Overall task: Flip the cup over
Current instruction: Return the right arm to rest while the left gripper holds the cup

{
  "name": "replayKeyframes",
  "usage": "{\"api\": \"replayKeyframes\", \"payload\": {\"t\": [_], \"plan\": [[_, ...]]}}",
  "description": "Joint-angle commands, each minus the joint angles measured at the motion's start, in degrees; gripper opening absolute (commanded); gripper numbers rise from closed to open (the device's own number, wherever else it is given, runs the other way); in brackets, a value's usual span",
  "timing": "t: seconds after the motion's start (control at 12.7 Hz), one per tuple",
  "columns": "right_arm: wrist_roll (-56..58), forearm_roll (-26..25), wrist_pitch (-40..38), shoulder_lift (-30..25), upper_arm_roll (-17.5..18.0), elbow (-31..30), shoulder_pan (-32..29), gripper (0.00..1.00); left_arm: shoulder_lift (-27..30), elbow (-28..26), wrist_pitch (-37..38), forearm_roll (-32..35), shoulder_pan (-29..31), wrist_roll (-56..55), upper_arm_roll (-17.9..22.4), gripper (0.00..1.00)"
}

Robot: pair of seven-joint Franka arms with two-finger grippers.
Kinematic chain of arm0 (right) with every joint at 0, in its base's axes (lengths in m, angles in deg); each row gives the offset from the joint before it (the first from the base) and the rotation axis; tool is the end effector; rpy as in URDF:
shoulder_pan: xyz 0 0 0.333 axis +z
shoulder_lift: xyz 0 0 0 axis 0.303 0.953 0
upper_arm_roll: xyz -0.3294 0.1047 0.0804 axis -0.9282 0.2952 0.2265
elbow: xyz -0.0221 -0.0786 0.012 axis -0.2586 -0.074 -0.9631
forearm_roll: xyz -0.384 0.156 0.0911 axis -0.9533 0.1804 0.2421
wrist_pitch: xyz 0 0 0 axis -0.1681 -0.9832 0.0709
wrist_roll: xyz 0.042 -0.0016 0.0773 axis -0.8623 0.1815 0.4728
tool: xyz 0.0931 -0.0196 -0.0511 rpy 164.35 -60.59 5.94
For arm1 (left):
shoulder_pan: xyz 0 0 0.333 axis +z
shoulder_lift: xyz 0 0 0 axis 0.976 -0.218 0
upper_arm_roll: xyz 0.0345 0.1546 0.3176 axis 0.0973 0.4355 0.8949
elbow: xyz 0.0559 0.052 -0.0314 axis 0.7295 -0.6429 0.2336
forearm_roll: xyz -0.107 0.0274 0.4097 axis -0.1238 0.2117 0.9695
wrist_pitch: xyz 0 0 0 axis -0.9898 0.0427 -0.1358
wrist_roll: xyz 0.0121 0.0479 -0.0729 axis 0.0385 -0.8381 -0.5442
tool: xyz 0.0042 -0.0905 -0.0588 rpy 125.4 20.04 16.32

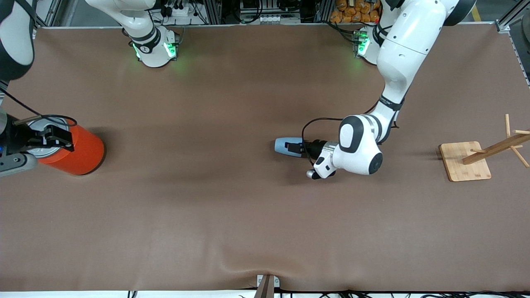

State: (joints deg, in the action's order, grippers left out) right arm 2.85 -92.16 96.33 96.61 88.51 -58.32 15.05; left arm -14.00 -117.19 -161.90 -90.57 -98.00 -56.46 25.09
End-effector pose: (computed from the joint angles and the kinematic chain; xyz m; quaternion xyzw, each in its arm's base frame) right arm 0.6863 0.0255 0.6484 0.9954 0.0910 -0.0233 0.0213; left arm 0.5953 -0.3460 0.1755 0.9063 0.0638 -0.2582 0.3284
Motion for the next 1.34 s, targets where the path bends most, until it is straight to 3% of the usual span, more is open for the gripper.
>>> {"api": "replayKeyframes", "payload": {"t": [0.0, 0.08, 0.16, 0.24, 0.47, 0.55, 0.71, 0.87, 1.02, 1.26], "plan": [[-16.06, 3.06, 0.8, -10.88, 0.84, -12.81, -0.57, 1.0, -0.8, 0.23, -2.06, -2.71, -0.68, -0.73, 0.32, 1.0], [-18.38, 4.46, 1.41, -13.52, 0.49, -16.5, -0.83, 1.0, -1.07, 0.23, -2.15, -3.5, -1.55, -0.73, 0.41, 1.0], [-18.57, 7.08, 3.33, -16.59, -1.87, -20.19, -0.84, 1.0, -1.16, 0.15, -2.15, -3.77, -1.65, -0.82, 0.41, 0.92], [-18.49, 8.41, 5.87, -19.93, -4.5, -25.36, -0.14, 1.0, -1.07, 0.14, -2.15, -3.77, -1.65, -0.9, 0.41, 0.55], [-18.4, 8.43, 11.78, -29.26, -5.32, -37.61, -0.13, 1.0, -0.81, 0.23, -2.15, -3.42, -1.74, -4.58, 0.5, 0.05], [-17.18, 8.43, 11.53, -28.5, -5.32, -35.72, -0.39, 1.0, -0.55, 0.32, -2.15, -3.42, -1.65, -4.86, 0.5, 0.0], [-17.25, 7.37, 7.43, -23.85, -5.05, -26.08, 0.22, 1.0, -0.37, 0.41, -2.15, -3.25, -1.74, -5.47, 0.67, 0.0], [-17.35, 6.92, 2.14, -22.87, -4.88, -22.0, 0.13, 1.0, 0.24, 0.67, -2.07, -2.11, -1.74, -7.22, 1.02, 0.0], [-16.47, 11.47, 0.54, -22.87, -5.4, -21.46, -0.31, 1.0, 2.08, 1.89, -2.06, 6.46, -1.56, -11.43, 1.02, 0.0], [-16.64, 10.27, 0.28, -22.52, -5.58, -19.26, -0.04, 1.0, 3.67, 6.11, -1.45, 19.75, -0.34, -16.88, 1.2, 0.0]]}}
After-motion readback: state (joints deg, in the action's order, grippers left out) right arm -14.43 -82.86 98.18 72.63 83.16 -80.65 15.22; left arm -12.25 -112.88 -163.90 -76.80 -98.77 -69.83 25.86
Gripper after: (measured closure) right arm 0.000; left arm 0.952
